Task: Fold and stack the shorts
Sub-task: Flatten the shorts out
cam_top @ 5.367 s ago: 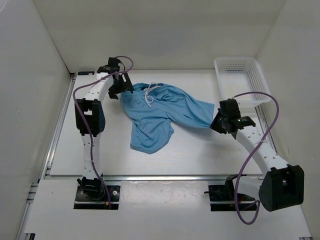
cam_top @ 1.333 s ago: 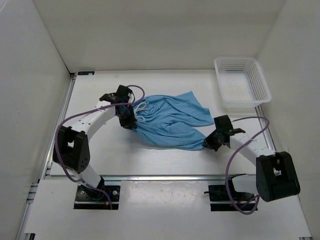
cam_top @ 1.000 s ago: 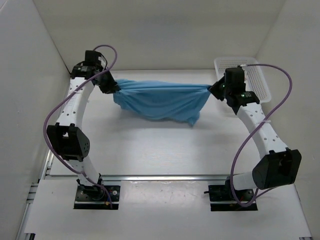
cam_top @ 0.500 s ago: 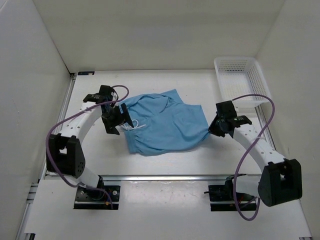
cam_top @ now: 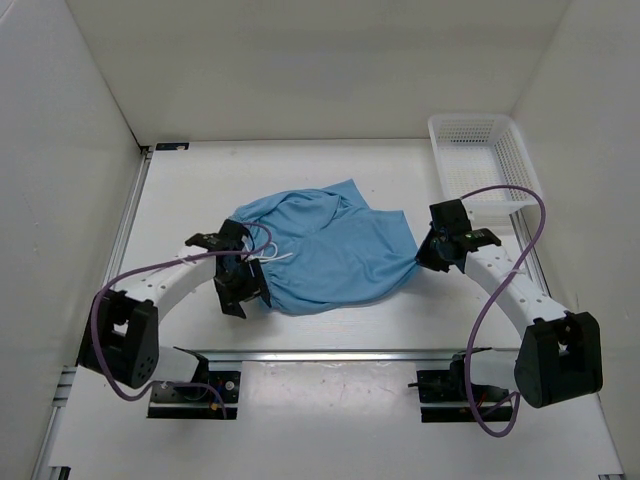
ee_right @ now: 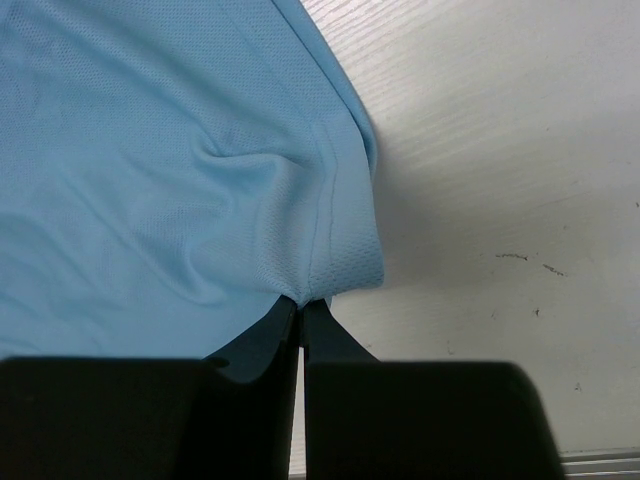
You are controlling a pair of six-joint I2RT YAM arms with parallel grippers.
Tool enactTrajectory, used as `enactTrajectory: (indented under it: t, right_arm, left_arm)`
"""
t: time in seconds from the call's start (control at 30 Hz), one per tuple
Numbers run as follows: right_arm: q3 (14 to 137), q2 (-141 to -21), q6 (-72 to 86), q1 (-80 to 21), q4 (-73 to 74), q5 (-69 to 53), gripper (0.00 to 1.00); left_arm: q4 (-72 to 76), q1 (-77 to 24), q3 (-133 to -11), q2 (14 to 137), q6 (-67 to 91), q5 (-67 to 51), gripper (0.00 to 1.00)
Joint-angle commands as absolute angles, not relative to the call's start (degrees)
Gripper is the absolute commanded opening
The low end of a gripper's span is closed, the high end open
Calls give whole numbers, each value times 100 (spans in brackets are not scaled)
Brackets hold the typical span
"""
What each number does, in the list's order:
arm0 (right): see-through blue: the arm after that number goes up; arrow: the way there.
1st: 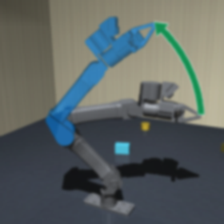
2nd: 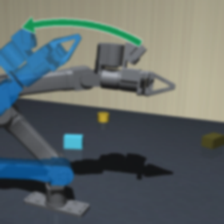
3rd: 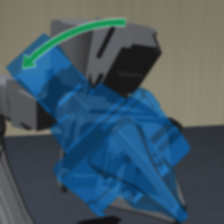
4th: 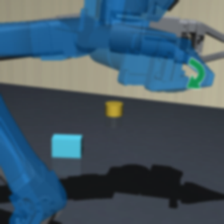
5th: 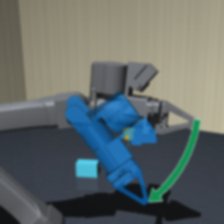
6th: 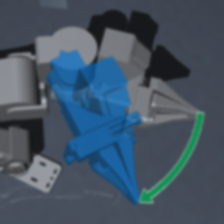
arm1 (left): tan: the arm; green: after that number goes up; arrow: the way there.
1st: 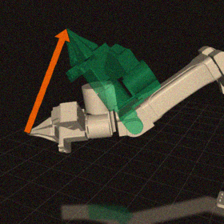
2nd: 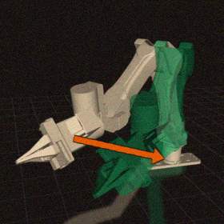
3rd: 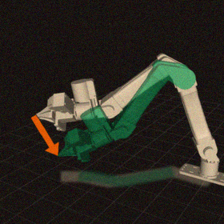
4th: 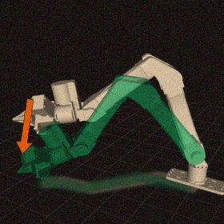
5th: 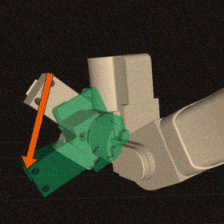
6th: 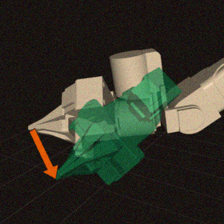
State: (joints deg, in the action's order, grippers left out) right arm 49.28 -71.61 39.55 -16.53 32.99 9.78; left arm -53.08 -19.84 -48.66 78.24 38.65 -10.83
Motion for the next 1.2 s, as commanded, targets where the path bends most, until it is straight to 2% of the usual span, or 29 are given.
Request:
enactTrajectory:
  t: [0.0, 0.1, 0.13, 0.17, 0.23, 0.3, 0.4, 0.43, 0.47, 0.7, 0.87, 1.17]
  right_arm:
    - [4992, -7119, 3841, -1688, 3243, 1002, 1]
    - [4992, -7119, 3841, -1688, 3243, 1002, 1]
    - [4992, -7119, 3841, -1688, 3243, 1054, 1]
    - [4992, -7119, 3841, -1688, 3295, 1055, 1]
    - [4992, -7119, 3841, -1688, 3296, 1055, 1]
    - [4992, -7119, 3841, -1688, 3296, 1055, 1]
    - [4992, -7066, 3841, -1688, 3296, 1055, 1]
    - [4992, -7014, 3841, -1688, 3296, 1055, 1]
    - [4992, -7014, 3841, -1688, 3348, 1055, 1]
    - [5045, -6855, 3788, -1688, 3401, 1107, 1]
    - [5045, -6855, 3788, -1688, 3401, 1107, 1]
    - [5413, -7083, 3788, -1688, 3401, 1055, 1]
  left_arm:
    - [-4642, -2215, -4562, 7690, 4508, -1458, 78]
    - [-4378, -2285, -4500, 8059, 4622, -1345, 69]
    - [-4307, -2337, -4500, 8147, 4623, -1345, 61]
    - [-4246, -2338, -4500, 8348, 4623, -1345, 58]
    - [-4052, -2338, -4561, 8533, 4623, -1196, 56]
    - [-4052, -2338, -4806, 8762, 4571, -1012, 50]
    - [-4052, -2338, -5097, 9007, 4491, -651, 34]
    - [-4052, -2338, -5280, 9070, 4317, -650, 16]
    - [-4104, -2338, -5369, 9131, 4255, -650, 10]
    - [-4631, -2338, -5870, 8623, 4122, -299, 10]
    - [-5228, -2338, -6949, 8648, 3912, 8, 10]
    - [-5845, -2338, -9464, 10422, 3489, 132, 10]
